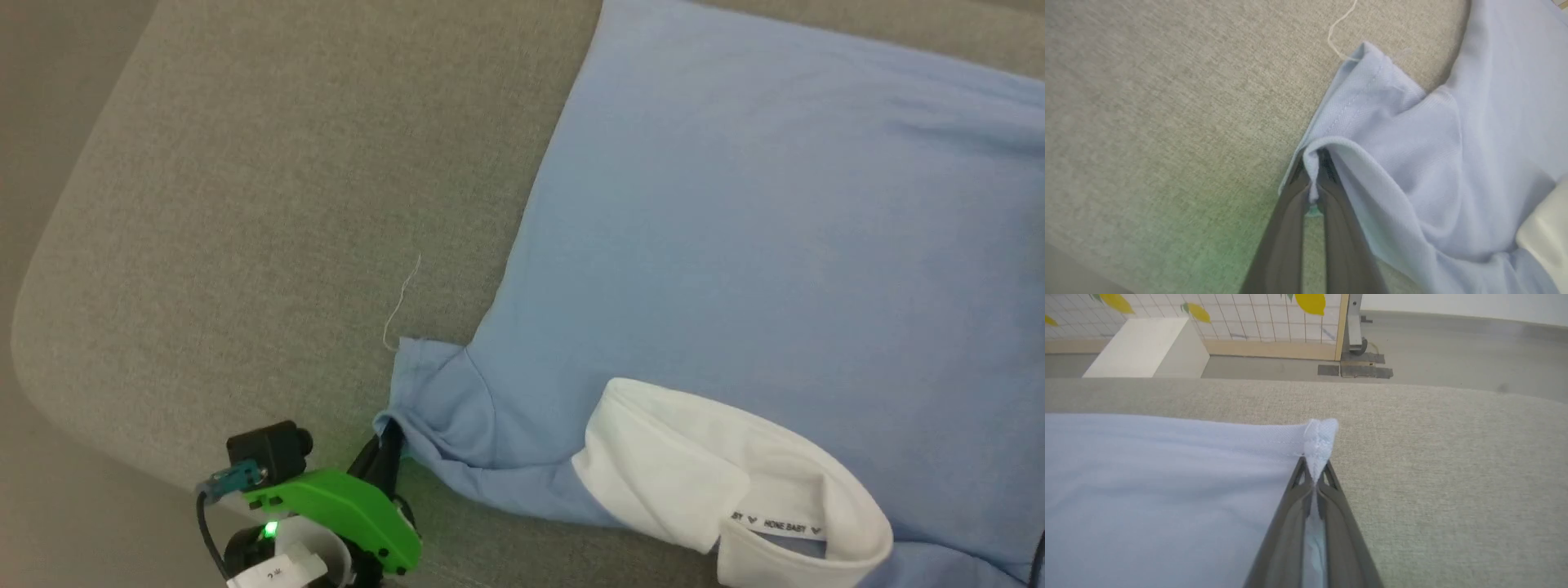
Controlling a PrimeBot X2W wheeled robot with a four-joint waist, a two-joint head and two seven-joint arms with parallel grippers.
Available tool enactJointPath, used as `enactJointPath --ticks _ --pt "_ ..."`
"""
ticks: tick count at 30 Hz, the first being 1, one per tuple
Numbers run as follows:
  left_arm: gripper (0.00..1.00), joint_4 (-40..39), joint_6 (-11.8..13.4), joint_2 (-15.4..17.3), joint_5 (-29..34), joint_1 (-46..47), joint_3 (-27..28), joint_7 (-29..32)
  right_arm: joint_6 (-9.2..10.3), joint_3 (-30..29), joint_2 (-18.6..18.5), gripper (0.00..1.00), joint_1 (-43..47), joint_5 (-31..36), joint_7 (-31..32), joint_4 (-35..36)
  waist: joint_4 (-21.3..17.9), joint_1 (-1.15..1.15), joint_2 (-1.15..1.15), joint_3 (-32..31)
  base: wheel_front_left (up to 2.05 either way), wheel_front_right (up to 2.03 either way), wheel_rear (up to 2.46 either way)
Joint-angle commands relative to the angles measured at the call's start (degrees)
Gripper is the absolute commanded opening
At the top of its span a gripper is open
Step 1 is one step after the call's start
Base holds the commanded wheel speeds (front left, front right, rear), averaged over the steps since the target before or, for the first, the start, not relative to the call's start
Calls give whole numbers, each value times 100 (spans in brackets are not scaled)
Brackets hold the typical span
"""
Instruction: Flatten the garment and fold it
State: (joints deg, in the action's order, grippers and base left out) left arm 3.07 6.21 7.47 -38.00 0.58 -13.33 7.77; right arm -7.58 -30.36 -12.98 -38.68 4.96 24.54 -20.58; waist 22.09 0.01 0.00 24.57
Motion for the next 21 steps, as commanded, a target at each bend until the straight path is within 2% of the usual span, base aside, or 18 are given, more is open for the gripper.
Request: enactJointPath --ticks 1,3,7,11,16,21 --pt "0 157 138 113 -27 -172 47 105 9 -42 43 0 204 -132 -363 56 -357 -1 0 -650 0 0 0" --pt "0 127 189 217 -19 -293 86 174 9 -161 238 0 567 -309 -992 154 -468 -1 0 -913 0 0 0" --pt "0 -13 279 383 -28 -510 152 316 9 -403 556 0 1304 -474 -1809 423 -632 -1 0 -1303 0 0 0" --pt "0 -168 338 497 -58 -679 202 431 9 -709 806 0 2019 -529 -2102 784 -784 -1 0 -1552 0 0 0" --pt "0 -321 416 630 -40 -832 228 552 9 -1000 978 0 2782 -566 -1640 1131 -953 -1 0 -1725 0 0 0" --pt "0 -454 498 713 -39 -949 270 621 9 -1132 1007 0 3394 -633 -561 1177 -1118 -1 0 -1812 0 0 0"
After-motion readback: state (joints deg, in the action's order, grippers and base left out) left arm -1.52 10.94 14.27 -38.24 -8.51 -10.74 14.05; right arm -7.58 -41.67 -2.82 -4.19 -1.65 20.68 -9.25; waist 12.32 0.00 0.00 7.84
